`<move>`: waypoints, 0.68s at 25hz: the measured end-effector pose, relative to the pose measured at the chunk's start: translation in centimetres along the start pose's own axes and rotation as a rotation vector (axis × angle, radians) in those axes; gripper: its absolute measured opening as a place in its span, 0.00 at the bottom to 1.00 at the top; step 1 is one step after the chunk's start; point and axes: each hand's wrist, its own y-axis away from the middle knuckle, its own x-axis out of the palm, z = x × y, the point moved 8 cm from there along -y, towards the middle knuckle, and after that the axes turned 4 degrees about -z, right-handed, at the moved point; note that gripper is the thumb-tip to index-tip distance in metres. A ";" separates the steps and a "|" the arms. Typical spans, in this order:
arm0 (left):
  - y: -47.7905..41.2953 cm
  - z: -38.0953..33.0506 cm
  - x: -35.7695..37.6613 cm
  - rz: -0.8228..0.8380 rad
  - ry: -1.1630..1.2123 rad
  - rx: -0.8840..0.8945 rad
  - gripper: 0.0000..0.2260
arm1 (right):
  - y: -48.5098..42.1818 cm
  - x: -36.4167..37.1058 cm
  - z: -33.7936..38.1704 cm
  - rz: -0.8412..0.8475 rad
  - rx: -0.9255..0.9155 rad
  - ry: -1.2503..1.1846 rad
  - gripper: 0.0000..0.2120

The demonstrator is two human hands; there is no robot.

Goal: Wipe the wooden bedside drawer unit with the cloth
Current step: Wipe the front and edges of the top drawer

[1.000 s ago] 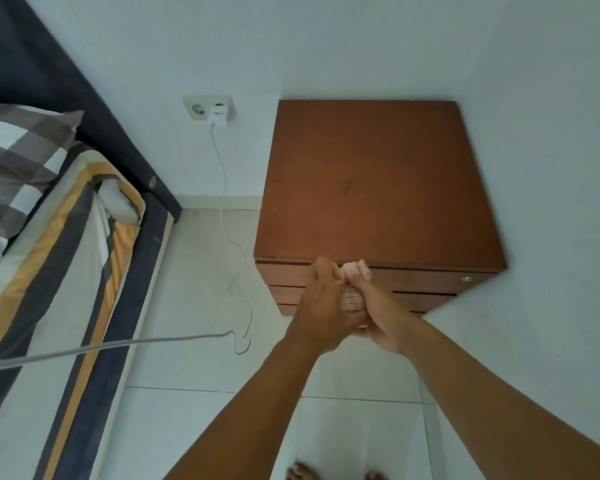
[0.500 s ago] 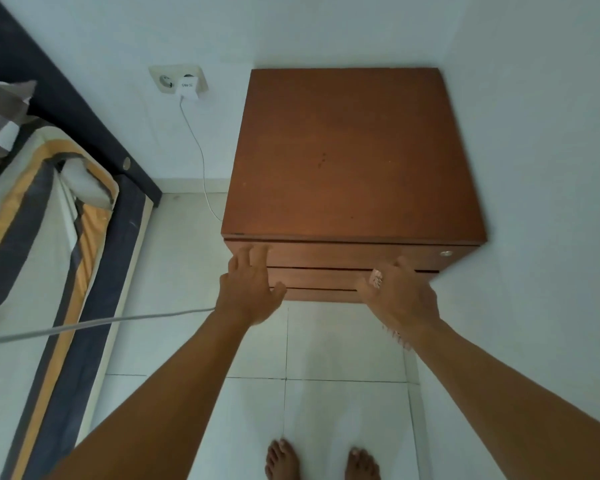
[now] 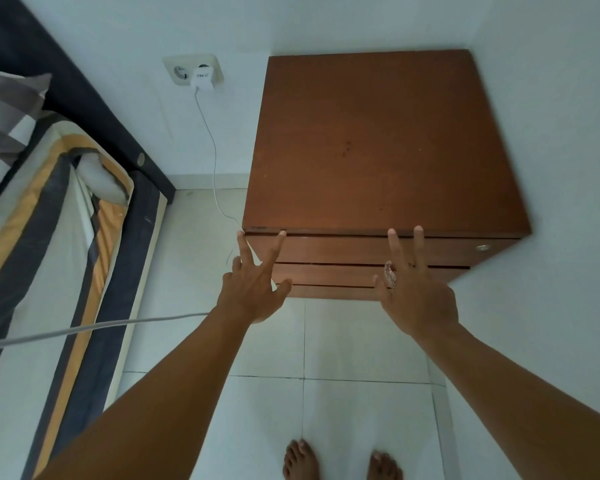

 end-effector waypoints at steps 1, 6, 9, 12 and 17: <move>-0.1 0.2 0.0 -0.005 0.013 0.023 0.41 | 0.0 0.2 0.1 -0.001 -0.001 0.008 0.38; -0.7 0.4 -0.4 -0.034 0.058 0.030 0.43 | 0.0 0.3 0.0 -0.025 0.005 0.003 0.39; -1.1 0.1 -0.6 -0.024 0.037 -0.021 0.40 | 0.0 0.3 0.4 -0.025 0.020 0.008 0.40; -1.2 -0.3 -0.8 -0.026 0.095 -0.055 0.39 | 0.0 0.3 0.4 -0.018 0.035 0.012 0.41; -0.6 -0.6 -0.8 -0.084 0.076 -0.080 0.39 | -0.2 1.2 -0.1 0.009 -0.012 0.090 0.38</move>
